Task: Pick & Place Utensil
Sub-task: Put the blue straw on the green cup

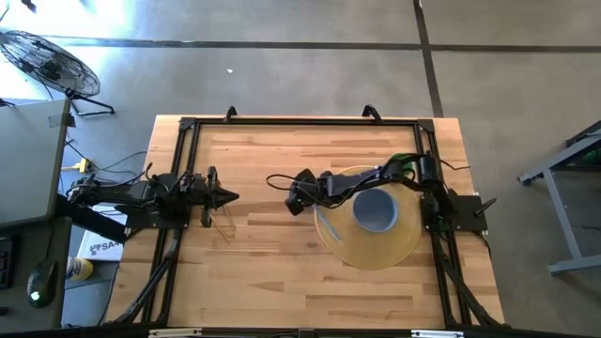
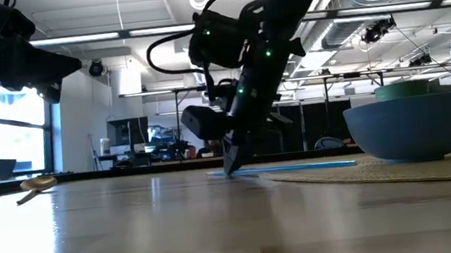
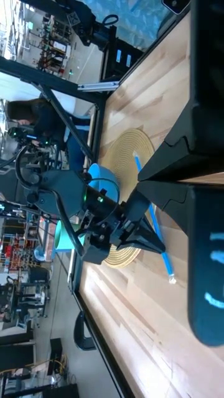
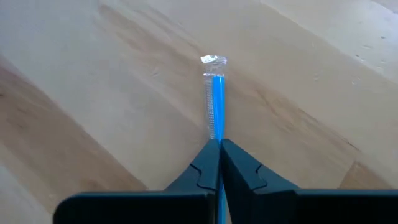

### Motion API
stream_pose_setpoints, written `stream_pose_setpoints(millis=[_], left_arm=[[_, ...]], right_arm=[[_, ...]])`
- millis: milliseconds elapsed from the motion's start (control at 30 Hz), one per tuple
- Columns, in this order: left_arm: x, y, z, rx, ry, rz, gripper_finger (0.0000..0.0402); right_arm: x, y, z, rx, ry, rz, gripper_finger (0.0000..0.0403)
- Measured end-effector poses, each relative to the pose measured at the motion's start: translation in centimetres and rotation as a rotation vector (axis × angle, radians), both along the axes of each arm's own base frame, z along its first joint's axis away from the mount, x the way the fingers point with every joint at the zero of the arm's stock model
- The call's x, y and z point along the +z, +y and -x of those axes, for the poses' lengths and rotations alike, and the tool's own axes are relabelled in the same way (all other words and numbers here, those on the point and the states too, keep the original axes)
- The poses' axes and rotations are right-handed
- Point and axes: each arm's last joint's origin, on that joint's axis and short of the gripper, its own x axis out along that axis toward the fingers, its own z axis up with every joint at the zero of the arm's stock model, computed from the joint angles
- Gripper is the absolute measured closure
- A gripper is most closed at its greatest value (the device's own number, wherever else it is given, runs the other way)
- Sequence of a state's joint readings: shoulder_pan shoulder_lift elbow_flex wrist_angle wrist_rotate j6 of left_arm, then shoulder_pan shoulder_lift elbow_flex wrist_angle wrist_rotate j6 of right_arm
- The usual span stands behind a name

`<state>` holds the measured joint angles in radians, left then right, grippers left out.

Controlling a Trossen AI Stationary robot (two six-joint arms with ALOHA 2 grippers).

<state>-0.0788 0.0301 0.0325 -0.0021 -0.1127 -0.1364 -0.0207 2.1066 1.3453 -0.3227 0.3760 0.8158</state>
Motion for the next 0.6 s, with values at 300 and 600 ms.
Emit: stream_pose_setpoints(millis=[300, 600], left_arm=[[0.0, 0.0, 0.0, 0.000, 0.000, 0.000, 0.0401], [0.0, 0.0, 0.0, 0.000, 0.000, 0.000, 0.0401]], right_arm=[[6.3, 2.5, 1.2, 0.149, -0.057, 0.136, 0.0402], [16.5, 7.4, 7.2, 0.183, -0.312, 0.403, 0.0402]])
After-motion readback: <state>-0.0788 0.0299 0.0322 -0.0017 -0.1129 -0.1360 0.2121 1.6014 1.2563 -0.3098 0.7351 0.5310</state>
